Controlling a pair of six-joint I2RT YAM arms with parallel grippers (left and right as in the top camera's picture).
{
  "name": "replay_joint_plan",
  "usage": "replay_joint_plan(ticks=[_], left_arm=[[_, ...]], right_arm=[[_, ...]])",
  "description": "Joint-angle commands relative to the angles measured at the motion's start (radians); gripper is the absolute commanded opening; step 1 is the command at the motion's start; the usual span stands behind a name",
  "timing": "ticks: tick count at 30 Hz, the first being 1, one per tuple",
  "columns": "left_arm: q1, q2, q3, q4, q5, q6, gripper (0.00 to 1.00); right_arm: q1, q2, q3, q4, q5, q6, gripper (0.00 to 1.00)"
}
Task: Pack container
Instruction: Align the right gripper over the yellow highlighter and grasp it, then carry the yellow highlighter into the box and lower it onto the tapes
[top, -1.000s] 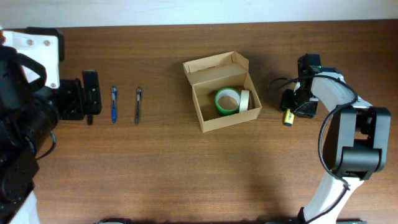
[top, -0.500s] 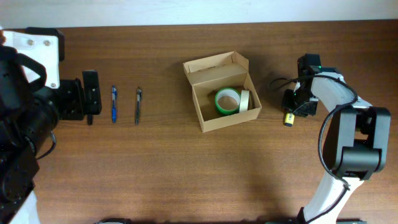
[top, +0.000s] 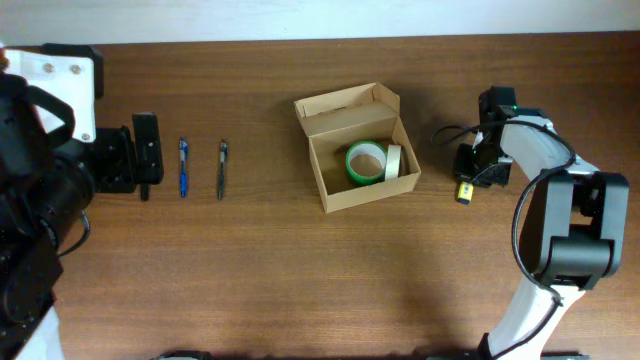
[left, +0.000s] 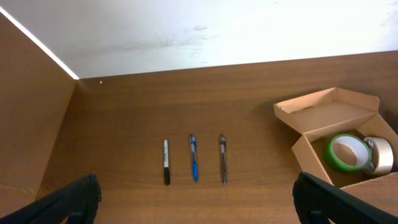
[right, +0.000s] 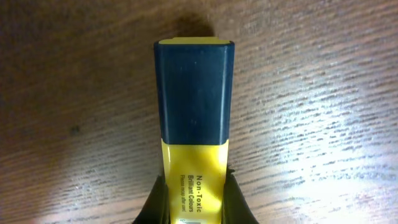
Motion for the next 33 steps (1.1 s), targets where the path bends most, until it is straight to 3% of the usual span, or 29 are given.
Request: replay_joint_plan(ticks=[1, 12, 18, 25, 33], left_arm=[[-0.003, 0.003, 0.0, 0.002, 0.007, 0.017, 0.99], [-0.003, 0.003, 0.0, 0.008, 0.007, 0.017, 0.99], [-0.003, 0.003, 0.0, 0.013, 0.007, 0.016, 0.99], [-0.003, 0.003, 0.0, 0.014, 0.008, 0.016, 0.99], [-0.003, 0.003, -0.002, 0.007, 0.008, 0.016, 0.99]], right_arm=[[0.0, -0.029, -0.021, -0.021, 0.012, 0.005, 0.04], [0.003, -0.213, 0.139, -0.219, 0.011, 0.005, 0.04], [0.08, -0.272, 0.238, -0.309, -0.027, -0.045, 0.04], [0.305, -0.275, 0.268, -0.295, -0.055, -0.208, 0.04], [0.422, -0.257, 0.268, -0.174, -0.047, -0.21, 0.04]])
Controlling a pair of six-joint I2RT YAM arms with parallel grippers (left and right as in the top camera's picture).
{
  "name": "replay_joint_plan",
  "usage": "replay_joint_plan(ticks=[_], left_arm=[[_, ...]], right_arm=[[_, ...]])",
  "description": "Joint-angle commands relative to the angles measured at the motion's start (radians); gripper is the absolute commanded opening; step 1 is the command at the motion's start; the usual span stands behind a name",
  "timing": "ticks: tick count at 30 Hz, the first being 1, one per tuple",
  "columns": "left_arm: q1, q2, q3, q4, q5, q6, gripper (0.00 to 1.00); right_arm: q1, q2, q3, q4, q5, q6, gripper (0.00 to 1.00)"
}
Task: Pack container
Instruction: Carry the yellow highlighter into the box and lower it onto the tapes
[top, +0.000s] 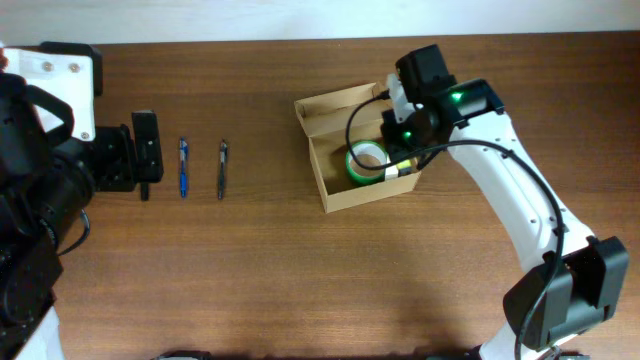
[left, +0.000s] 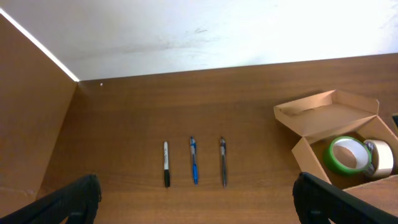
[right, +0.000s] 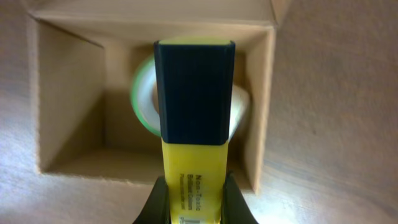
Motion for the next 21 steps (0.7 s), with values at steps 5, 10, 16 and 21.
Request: replay_joint_plan(ticks=[5, 10, 16, 21], left_arm=[[-0.003, 0.003, -0.002, -0.002, 0.008, 0.016, 0.99], [-0.003, 0.003, -0.002, -0.001, 0.008, 0.016, 0.99], [-0.003, 0.003, -0.002, -0.001, 0.008, 0.016, 0.99], [-0.003, 0.003, -0.002, -0.001, 0.008, 0.016, 1.0]], right_arm=[[0.001, 0.073, 0.016, 0.027, -0.03, -0.005, 0.04], [0.001, 0.158, 0.016, 0.055, -0.067, -0.004, 0.04], [0.005, 0.207, 0.016, 0.067, -0.109, -0.004, 0.04], [0.013, 0.211, 0.016, 0.07, -0.109, -0.004, 0.04]])
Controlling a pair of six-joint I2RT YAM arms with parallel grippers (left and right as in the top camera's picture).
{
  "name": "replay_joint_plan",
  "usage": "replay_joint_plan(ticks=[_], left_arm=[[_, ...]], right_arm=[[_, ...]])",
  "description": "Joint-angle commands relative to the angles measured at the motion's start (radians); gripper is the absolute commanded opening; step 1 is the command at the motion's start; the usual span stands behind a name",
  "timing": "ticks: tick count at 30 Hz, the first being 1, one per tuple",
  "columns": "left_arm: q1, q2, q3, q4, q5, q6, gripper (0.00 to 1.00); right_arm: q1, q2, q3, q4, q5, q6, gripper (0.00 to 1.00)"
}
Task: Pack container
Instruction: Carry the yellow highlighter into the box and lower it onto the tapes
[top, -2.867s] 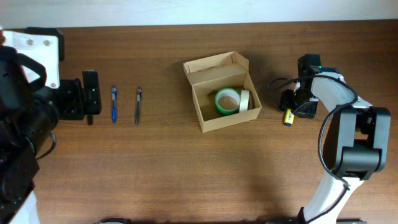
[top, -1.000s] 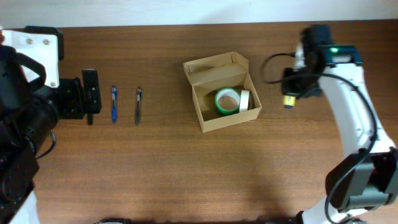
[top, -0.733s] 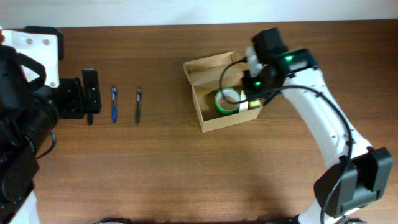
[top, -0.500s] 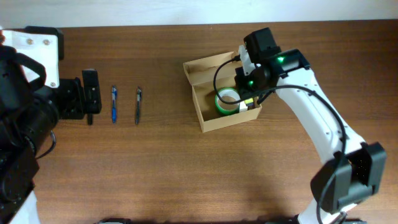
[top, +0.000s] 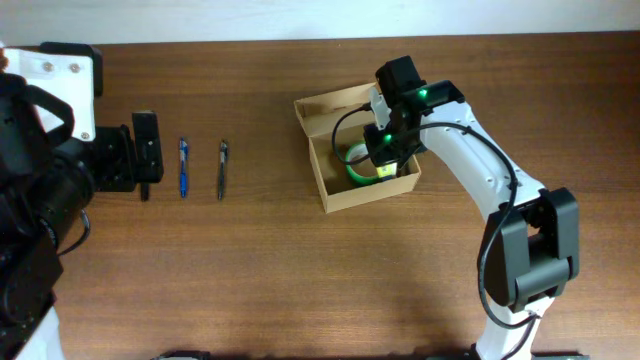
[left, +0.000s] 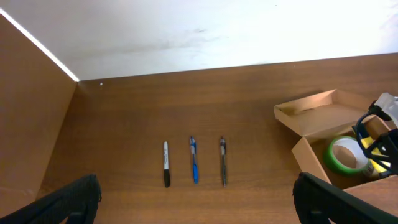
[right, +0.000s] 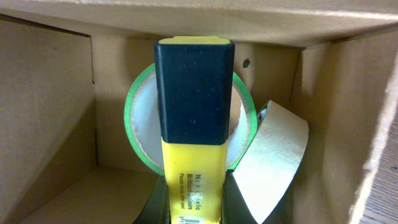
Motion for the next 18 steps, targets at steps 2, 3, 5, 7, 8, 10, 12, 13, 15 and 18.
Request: replay_joint_plan(ticks=[2, 3, 5, 7, 8, 10, 12, 13, 15, 18], left_arm=[[-0.003, 0.003, -0.002, -0.001, 0.009, 0.016, 0.99], [-0.003, 0.003, -0.002, -0.001, 0.009, 0.016, 1.0], [-0.003, 0.003, -0.002, -0.001, 0.011, 0.016, 0.99], [-0.003, 0.003, -0.002, -0.001, 0.011, 0.016, 0.99], [-0.003, 0.003, -0.002, -0.001, 0.011, 0.016, 1.0], [-0.003, 0.003, -0.002, 0.0, 0.011, 0.016, 0.99], [-0.003, 0.003, -0.002, 0.0, 0.011, 0.016, 0.99], [-0.003, 0.003, -0.002, 0.0, 0.011, 0.016, 0.99], [-0.003, 0.003, -0.002, 0.0, 0.011, 0.016, 1.0], [-0.003, 0.003, -0.002, 0.0, 0.011, 0.016, 1.0]], right_arm=[[0.011, 0.01, 0.013, -0.001, -0.021, -0.004, 0.16], [0.011, 0.01, 0.013, -0.003, -0.021, -0.004, 0.21], [0.014, 0.01, 0.013, -0.005, -0.021, -0.004, 0.37], [0.016, 0.01, 0.013, -0.008, -0.026, -0.004, 0.41], [0.019, 0.01, 0.013, -0.011, -0.029, -0.004, 0.41], [0.022, 0.01, 0.013, -0.016, -0.032, -0.004, 0.42], [0.029, 0.01, 0.013, -0.019, -0.032, -0.004, 0.43], [0.034, 0.01, 0.013, -0.02, -0.032, -0.004, 0.43], [0.042, 0.01, 0.013, -0.02, -0.032, -0.003, 0.43], [0.055, 0.009, 0.014, -0.027, -0.032, 0.004, 0.43]])
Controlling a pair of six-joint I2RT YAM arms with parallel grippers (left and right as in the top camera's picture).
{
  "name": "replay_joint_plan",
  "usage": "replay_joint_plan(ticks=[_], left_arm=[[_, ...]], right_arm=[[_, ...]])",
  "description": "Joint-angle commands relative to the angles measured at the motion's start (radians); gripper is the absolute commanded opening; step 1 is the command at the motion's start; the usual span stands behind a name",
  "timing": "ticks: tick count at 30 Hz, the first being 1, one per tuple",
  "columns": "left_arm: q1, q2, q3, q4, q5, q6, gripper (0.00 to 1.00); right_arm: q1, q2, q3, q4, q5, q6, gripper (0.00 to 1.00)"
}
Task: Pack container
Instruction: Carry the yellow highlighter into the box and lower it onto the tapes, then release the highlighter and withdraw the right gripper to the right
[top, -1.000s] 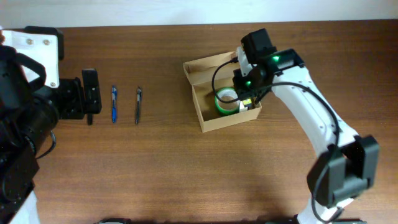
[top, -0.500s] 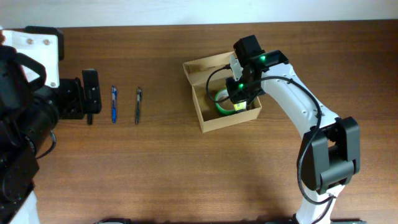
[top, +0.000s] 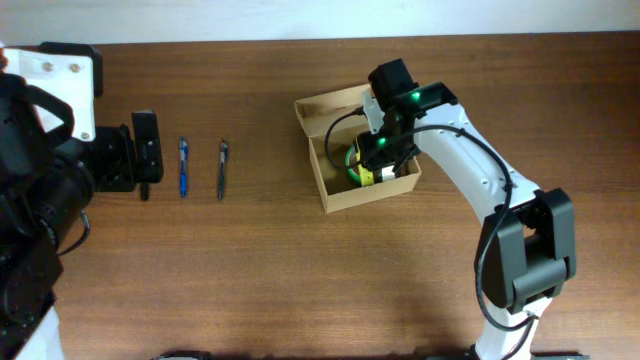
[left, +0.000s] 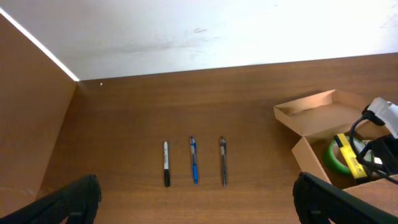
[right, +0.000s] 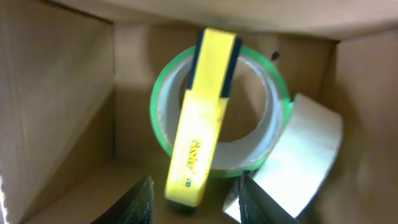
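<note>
An open cardboard box (top: 335, 198) stands mid-table. Inside it a yellow highlighter (right: 202, 134) with a dark cap lies loose across a green tape roll (right: 158, 124), and a white tape roll (right: 305, 155) leans beside them. My right gripper (right: 194, 202) hangs open just above the box, its fingers on either side of the highlighter's lower end and apart from it. The overhead view has the right gripper (top: 385, 140) over the box's inside. My left gripper (left: 196, 199) is open at the far left, holding nothing.
A black marker (left: 166, 163), a blue pen (left: 194, 159) and a dark pen (left: 222, 160) lie in a row on the brown table (top: 300, 270), between my left gripper and the box. The box's lid flap (top: 345, 103) stands open at the back.
My right gripper has opened and let go of the yellow highlighter, which now lies tilted on the green tape roll in the box. The left arm has not moved.
My right gripper was shut on the yellow highlighter on the table right of the box. Then it held it over the box, then low inside above the green tape roll. Now the highlighter lies released in the box. The left arm stayed still.
</note>
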Motion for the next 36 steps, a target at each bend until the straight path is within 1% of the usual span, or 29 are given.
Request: replay_joint_plan(ticks=[1, 4, 7, 10, 12, 14, 17, 20, 21, 24, 26, 29, 32, 36], left_arm=[[-0.003, 0.003, -0.002, 0.0, 0.011, 0.016, 0.99], [-0.003, 0.003, -0.002, 0.0, 0.011, 0.016, 0.99], [-0.003, 0.004, -0.002, 0.003, 0.01, 0.016, 0.99], [-0.003, 0.01, -0.002, 0.003, -0.002, 0.016, 0.99], [-0.003, 0.018, -0.007, 0.004, -0.031, 0.016, 1.0], [-0.003, 0.028, -0.025, 0.007, -0.065, 0.016, 1.0], [-0.002, 0.045, -0.082, 0.029, -0.079, 0.016, 0.99], [-0.002, 0.06, -0.158, 0.062, -0.084, 0.016, 0.99], [-0.002, 0.064, -0.189, 0.076, -0.087, 0.016, 1.0], [-0.002, 0.073, -0.275, 0.12, -0.1, 0.016, 0.99], [-0.002, 0.076, -0.322, 0.142, -0.102, 0.016, 0.99], [-0.002, 0.076, -0.38, 0.167, -0.107, 0.017, 0.99], [0.012, 0.076, -0.426, 0.192, -0.108, 0.032, 1.0], [0.029, 0.076, -0.496, 0.245, -0.106, 0.035, 0.99]], right_arm=[[0.028, 0.009, 0.013, -0.012, -0.01, 0.001, 0.43], [0.056, 0.007, 0.035, -0.05, -0.009, 0.008, 0.43], [0.101, 0.007, 0.098, -0.106, 0.004, 0.008, 0.43], [0.159, 0.007, 0.203, -0.175, 0.049, 0.008, 0.49], [0.199, 0.007, 0.3, -0.235, 0.077, 0.008, 0.59], [0.226, 0.007, 0.387, -0.289, 0.103, 0.008, 0.66], [0.253, 0.007, 0.553, -0.397, 0.17, 0.02, 0.74], [0.254, 0.006, 0.733, -0.525, 0.276, 0.055, 0.77], [0.251, 0.005, 0.8, -0.573, 0.326, 0.069, 0.8], [0.23, -0.003, 0.97, -0.666, 0.443, 0.085, 0.98], [0.21, -0.043, 1.031, -0.661, 0.46, 0.084, 0.99], [0.171, -0.111, 1.089, -0.666, 0.543, 0.096, 0.99], [0.125, -0.192, 1.097, -0.666, 0.622, 0.097, 0.99], [0.017, -0.301, 1.097, -0.666, 0.64, 0.107, 0.99]])
